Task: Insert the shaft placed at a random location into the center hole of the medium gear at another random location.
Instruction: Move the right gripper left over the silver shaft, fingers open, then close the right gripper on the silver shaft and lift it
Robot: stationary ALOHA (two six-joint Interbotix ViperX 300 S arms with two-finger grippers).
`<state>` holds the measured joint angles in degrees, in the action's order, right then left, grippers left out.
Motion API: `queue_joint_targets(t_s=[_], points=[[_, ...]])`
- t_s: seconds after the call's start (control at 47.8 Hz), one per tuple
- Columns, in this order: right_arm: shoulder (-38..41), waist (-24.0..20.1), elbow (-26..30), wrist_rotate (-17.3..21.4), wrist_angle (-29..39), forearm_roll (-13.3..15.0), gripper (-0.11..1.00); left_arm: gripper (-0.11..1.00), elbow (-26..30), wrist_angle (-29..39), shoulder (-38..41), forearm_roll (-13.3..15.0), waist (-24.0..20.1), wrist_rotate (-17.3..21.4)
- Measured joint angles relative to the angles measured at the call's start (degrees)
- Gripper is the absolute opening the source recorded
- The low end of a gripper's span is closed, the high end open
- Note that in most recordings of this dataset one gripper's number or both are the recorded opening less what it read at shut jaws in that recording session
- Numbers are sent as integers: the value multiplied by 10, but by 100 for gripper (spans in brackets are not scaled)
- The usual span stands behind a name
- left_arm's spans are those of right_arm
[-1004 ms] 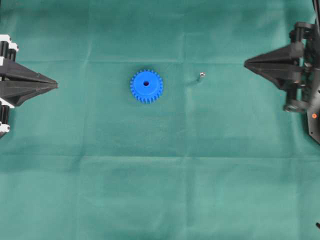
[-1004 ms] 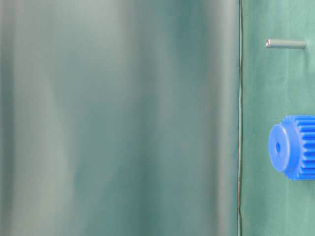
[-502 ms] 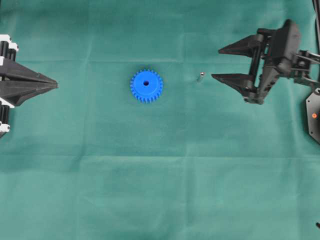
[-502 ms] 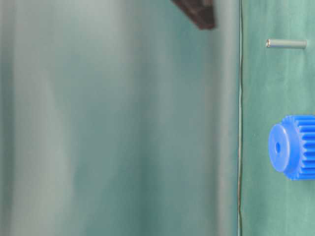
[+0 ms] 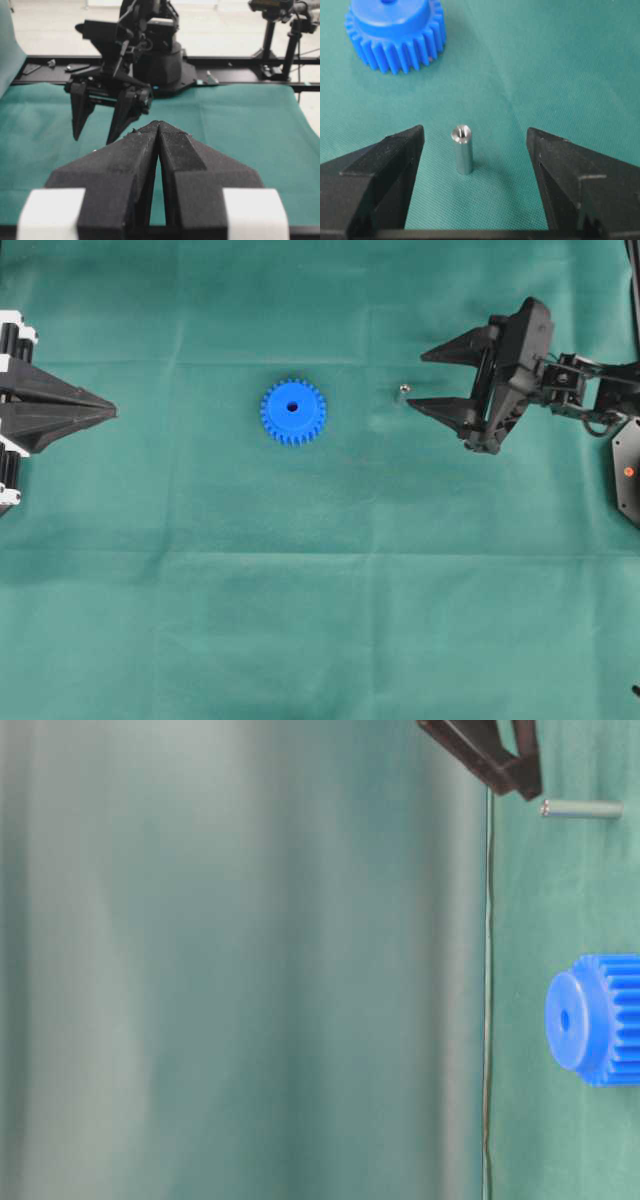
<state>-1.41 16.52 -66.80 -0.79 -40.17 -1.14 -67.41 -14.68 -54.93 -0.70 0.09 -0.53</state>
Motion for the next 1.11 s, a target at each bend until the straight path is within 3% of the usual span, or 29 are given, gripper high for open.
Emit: queue_joint_targets(t_s=[0.46, 0.565, 0.69, 0.774, 1.108], points=[[57, 0, 29, 0, -9, -1, 77, 0, -1, 1, 0, 0, 0, 0], [57, 0, 31, 0, -11, -1, 66, 0, 0, 3, 0, 0, 0, 0], [58, -4, 31, 0, -20, 2, 30, 0, 0, 6, 0, 0, 0, 0], [58, -7, 32, 0, -25, 4, 14, 0, 0, 8, 0, 0, 0, 0], [57, -15, 32, 0, -21, 6, 14, 0, 0, 10, 0, 0, 0, -2]])
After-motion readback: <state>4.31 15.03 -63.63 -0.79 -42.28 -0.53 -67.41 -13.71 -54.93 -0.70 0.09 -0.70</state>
